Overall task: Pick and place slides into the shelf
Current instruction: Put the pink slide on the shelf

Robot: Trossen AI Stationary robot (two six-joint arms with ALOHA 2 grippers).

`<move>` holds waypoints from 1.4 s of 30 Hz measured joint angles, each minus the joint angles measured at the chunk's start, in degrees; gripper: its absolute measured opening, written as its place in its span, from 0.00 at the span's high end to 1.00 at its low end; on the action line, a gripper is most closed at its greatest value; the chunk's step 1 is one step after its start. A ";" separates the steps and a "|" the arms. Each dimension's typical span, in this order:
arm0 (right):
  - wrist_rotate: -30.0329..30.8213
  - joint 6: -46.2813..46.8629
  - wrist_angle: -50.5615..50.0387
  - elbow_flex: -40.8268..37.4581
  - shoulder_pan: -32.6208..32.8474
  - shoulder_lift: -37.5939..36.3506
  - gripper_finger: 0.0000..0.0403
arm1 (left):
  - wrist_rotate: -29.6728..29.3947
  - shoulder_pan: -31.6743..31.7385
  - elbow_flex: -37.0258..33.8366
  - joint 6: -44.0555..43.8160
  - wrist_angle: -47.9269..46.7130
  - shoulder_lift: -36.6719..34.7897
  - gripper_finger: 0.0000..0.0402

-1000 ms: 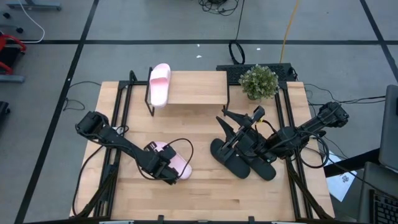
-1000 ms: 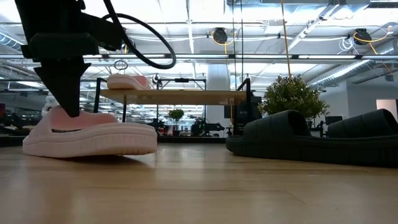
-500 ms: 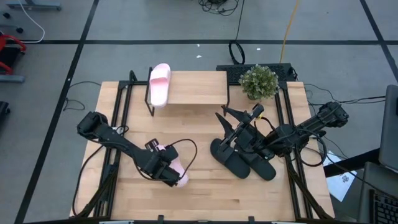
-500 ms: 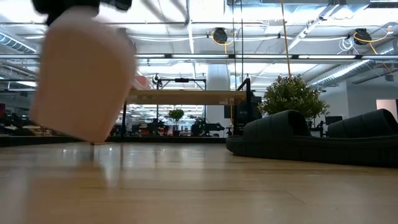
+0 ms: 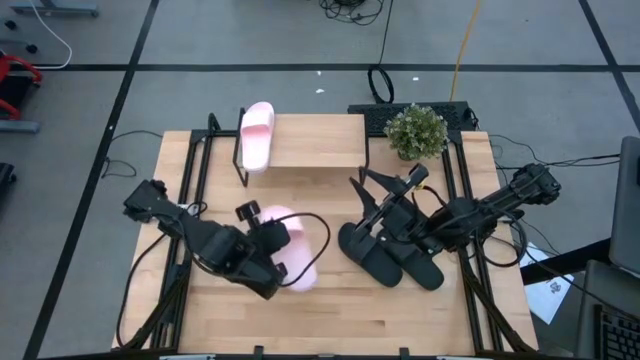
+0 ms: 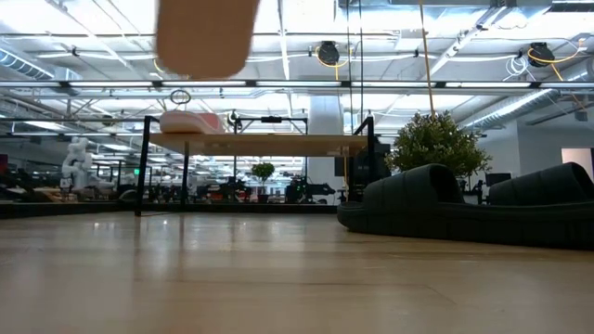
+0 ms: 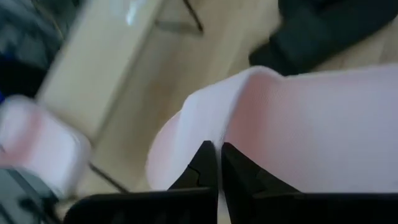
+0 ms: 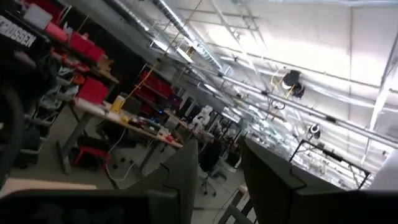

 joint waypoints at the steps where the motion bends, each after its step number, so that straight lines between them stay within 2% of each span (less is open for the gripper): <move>1: -0.80 -1.01 1.02 -0.02 0.00 0.00 0.71 | -1.22 0.37 1.60 2.30 -0.08 -0.02 1.00; 5: -3.79 -5.87 6.08 -0.02 -0.03 0.00 0.71 | -3.57 2.84 5.76 10.64 -0.18 -0.09 1.00; 9: -4.24 -10.14 10.21 -0.02 -0.54 0.00 0.71 | -6.75 5.76 8.83 22.51 -0.18 -0.06 1.00; 16: -3.93 -17.10 13.31 -0.02 -2.19 0.00 0.71 | -9.41 13.31 10.75 42.15 -0.15 -0.39 1.00; 23: -3.88 -19.43 14.62 -0.02 -4.60 0.00 0.71 | -11.20 21.48 10.75 53.95 1.90 -3.75 1.00; 29: -3.88 -19.55 15.66 -0.02 -7.23 0.00 0.71 | -6.46 27.31 10.77 65.06 10.72 -7.55 1.00; 35: -3.82 -19.55 15.94 -0.02 -9.35 0.00 0.71 | -0.01 34.17 10.67 73.10 14.90 -7.58 1.00; 42: -3.42 -21.10 15.98 -0.02 -10.58 0.00 0.71 | 7.34 41.61 2.99 80.18 26.78 -8.90 1.00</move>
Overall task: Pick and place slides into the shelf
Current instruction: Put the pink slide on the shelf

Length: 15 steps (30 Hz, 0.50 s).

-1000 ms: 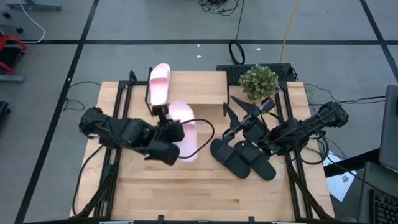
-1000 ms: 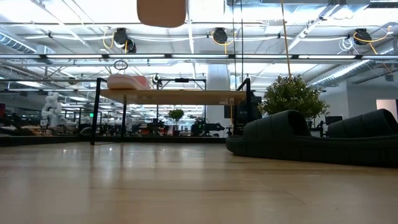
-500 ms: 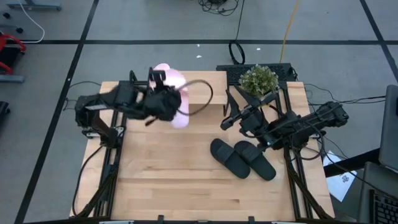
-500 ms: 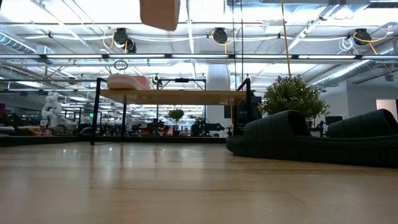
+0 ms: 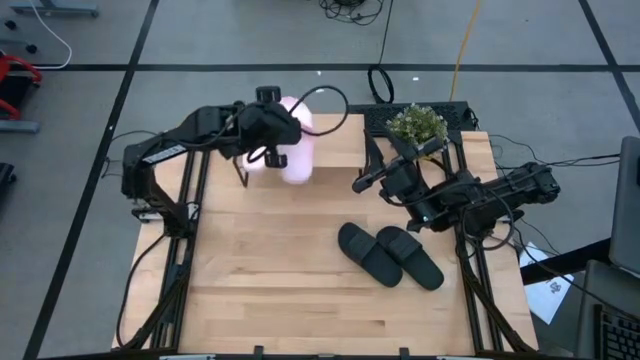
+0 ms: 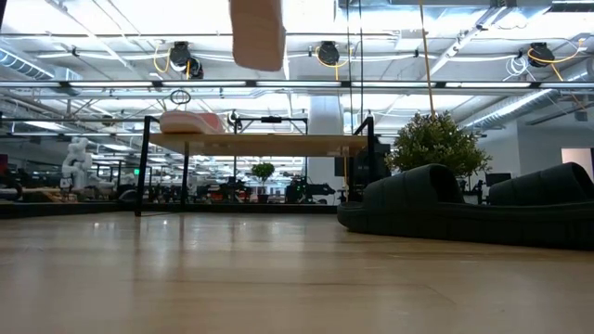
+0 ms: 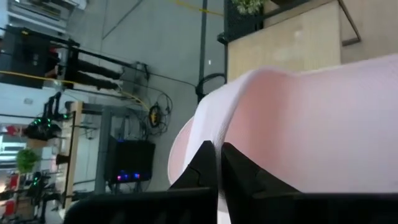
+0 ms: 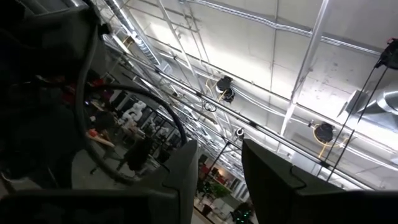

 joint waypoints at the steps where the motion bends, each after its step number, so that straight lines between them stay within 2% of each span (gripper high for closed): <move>1: 0.22 -0.64 0.16 0.00 -0.19 0.00 0.71 | 1.24 0.85 -1.89 0.73 3.04 -0.94 1.00; 3: 1.35 -1.79 0.37 0.00 -0.31 0.00 0.71 | 4.41 2.74 -6.61 2.27 8.22 -3.34 1.00; 7: 3.19 -3.73 0.37 0.00 -0.70 -0.09 0.71 | 5.50 5.42 -17.79 5.95 18.80 -8.54 1.00; 10: 3.84 -3.93 0.42 0.00 -1.01 -0.42 0.71 | 11.15 7.39 -24.99 7.36 25.02 -13.13 1.00; 15: 4.04 -3.79 0.31 0.02 -2.27 -0.57 0.71 | 14.46 10.06 -32.85 9.69 31.08 -17.08 1.00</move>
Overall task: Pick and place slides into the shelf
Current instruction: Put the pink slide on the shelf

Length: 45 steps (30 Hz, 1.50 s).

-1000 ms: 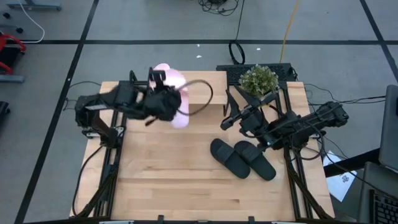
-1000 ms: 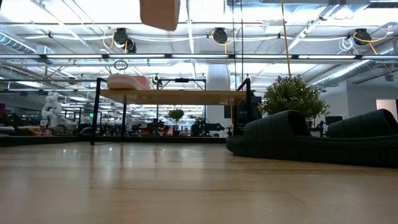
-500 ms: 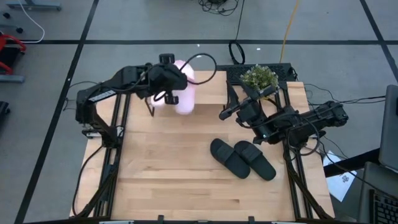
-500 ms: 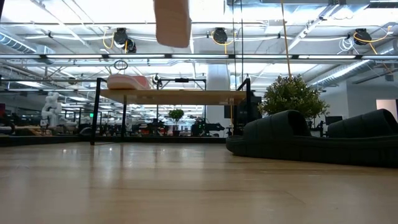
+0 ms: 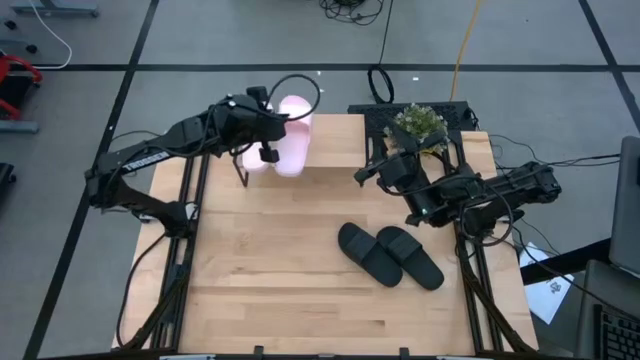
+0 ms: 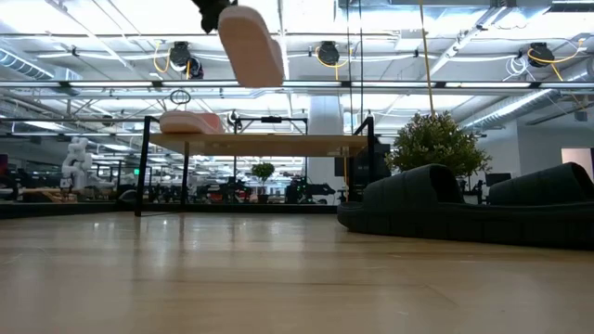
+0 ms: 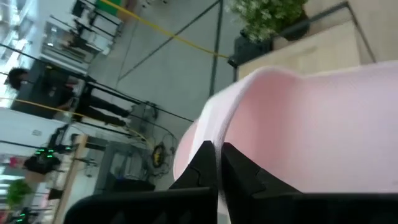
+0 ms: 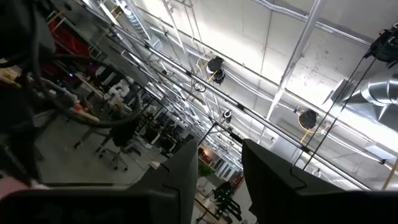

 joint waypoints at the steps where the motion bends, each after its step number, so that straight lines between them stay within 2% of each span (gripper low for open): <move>1: 0.02 0.57 0.01 0.00 -0.32 -0.01 0.71 | 0.91 0.61 -1.02 -0.04 0.34 -0.36 1.00; 4: 0.10 3.51 -0.05 0.00 -1.49 -0.07 0.71 | 4.05 2.82 -3.05 -0.51 1.58 -0.66 1.00; 7: 0.15 5.52 -0.87 0.00 -2.61 -0.07 0.71 | 3.87 5.02 -5.69 0.65 2.79 -0.47 1.00; 12: 0.21 7.85 -3.02 0.00 -3.65 -0.07 0.71 | 7.54 8.51 -10.06 1.08 9.45 -0.50 1.00; 25: 0.15 10.31 -4.61 0.00 -4.31 -0.07 0.71 | 17.12 15.23 -15.10 1.29 15.15 -0.50 1.00; 36: 0.15 14.86 -7.96 0.00 -6.38 -0.07 0.71 | 18.57 16.87 -18.43 1.41 15.93 -0.48 1.00; 45: 0.15 15.02 -9.92 0.00 -6.61 -0.07 0.71 | 18.97 17.18 -18.61 1.29 15.88 -0.48 1.00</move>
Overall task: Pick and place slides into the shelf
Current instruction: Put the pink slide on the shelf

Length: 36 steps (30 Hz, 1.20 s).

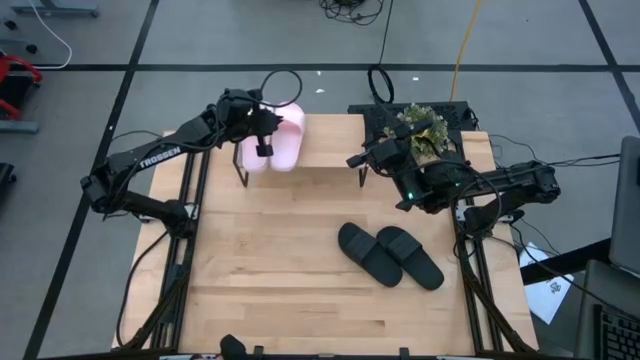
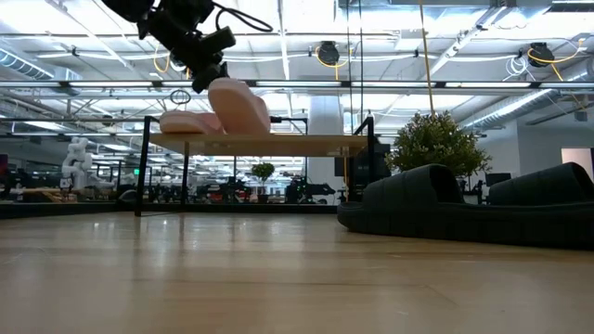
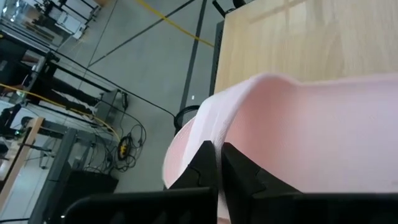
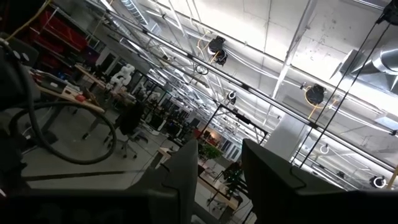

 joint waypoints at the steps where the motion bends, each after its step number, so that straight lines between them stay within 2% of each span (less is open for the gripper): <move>1: 0.00 0.00 -0.04 0.00 0.00 0.00 0.71 | 0.24 0.00 0.00 -0.01 -0.10 0.00 1.00; 23: 0.02 0.02 -0.90 0.00 0.11 0.00 0.71 | -0.36 0.92 -0.17 -1.30 -0.65 0.94 1.00; 30: 0.02 0.02 -0.90 0.00 0.11 0.00 0.71 | -0.19 0.94 -4.75 -1.51 1.78 0.92 1.00; 36: 0.02 0.04 -0.90 0.00 0.11 0.00 0.71 | -0.27 0.99 -5.65 -1.60 3.78 0.81 1.00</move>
